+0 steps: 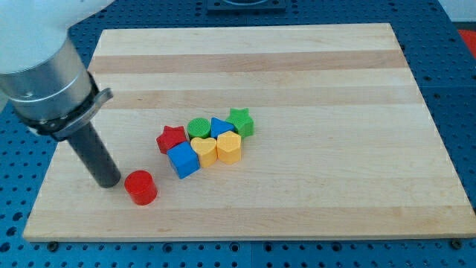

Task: Slide the red circle below the yellow heart

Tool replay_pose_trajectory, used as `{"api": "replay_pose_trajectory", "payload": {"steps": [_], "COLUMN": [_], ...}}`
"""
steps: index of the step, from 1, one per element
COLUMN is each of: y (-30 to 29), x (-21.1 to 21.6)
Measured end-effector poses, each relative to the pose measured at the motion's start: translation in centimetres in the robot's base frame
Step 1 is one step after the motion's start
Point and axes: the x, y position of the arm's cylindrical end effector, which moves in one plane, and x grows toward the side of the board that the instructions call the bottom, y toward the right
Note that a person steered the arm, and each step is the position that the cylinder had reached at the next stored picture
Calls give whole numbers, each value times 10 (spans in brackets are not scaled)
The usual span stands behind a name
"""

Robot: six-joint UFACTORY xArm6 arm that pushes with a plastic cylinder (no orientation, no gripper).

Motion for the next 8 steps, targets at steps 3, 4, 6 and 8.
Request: {"api": "replay_pose_trajectory", "payload": {"steps": [3, 4, 6, 8], "y": [45, 8, 27, 3], "x": [38, 41, 38, 8]}}
